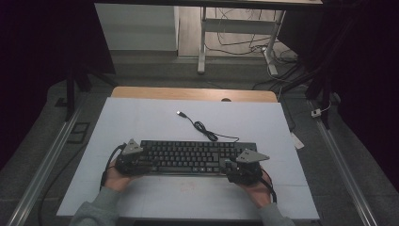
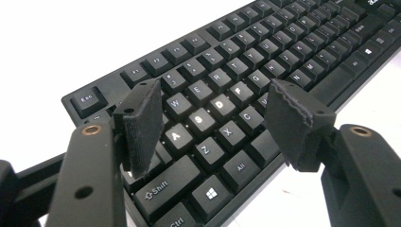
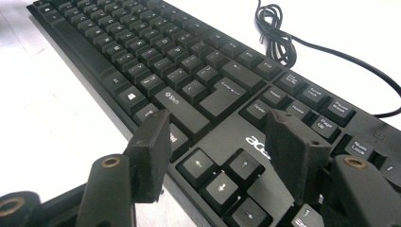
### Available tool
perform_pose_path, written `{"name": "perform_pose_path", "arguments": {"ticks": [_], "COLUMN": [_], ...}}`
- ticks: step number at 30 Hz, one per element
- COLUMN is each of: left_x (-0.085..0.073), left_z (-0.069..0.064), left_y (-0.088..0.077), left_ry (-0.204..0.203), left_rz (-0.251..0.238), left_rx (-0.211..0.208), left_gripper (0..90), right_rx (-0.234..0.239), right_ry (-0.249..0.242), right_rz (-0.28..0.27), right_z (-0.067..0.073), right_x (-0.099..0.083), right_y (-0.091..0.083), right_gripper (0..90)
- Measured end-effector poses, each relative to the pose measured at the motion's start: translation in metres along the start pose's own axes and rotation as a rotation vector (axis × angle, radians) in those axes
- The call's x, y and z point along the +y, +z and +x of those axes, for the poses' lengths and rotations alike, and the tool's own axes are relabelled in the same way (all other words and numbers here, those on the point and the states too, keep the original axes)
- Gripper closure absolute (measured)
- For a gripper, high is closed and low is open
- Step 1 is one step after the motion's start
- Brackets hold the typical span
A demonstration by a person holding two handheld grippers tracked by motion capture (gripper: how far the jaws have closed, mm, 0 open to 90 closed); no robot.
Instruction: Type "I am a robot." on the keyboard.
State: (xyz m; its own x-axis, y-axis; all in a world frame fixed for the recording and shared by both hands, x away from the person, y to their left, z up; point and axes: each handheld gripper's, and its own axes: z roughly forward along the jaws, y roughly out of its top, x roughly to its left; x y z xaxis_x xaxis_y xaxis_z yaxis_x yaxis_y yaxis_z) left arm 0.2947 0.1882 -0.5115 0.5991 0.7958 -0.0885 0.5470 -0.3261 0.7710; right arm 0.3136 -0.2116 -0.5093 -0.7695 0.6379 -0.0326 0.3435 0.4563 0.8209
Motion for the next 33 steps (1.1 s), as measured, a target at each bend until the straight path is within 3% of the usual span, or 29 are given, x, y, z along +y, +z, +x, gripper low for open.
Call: {"name": "perform_pose_path", "arguments": {"ticks": [14,18,27,33], "left_x": [0.001,0.001,0.001,0.000], "left_z": [-0.002,-0.003,-0.007,-0.006], "left_y": [0.004,0.006,0.008,0.009], "left_ry": [0.008,0.019,0.030,0.029], "left_rz": [0.015,0.021,0.029,0.032], "left_rx": [-0.002,-0.001,-0.006,-0.007], "left_gripper": [35.8,35.6,35.1,35.1], "right_rx": [0.030,0.044,0.104,0.104], "right_ry": [-0.022,-0.015,0.026,0.030], "right_rz": [-0.016,-0.018,-0.007,0.026], "right_z": [0.017,0.020,0.025,0.031], "right_x": [0.024,0.032,0.047,0.060], "right_y": [0.016,0.022,0.048,0.064], "right_gripper": [47.5,55.5,87.2,89.6]}}
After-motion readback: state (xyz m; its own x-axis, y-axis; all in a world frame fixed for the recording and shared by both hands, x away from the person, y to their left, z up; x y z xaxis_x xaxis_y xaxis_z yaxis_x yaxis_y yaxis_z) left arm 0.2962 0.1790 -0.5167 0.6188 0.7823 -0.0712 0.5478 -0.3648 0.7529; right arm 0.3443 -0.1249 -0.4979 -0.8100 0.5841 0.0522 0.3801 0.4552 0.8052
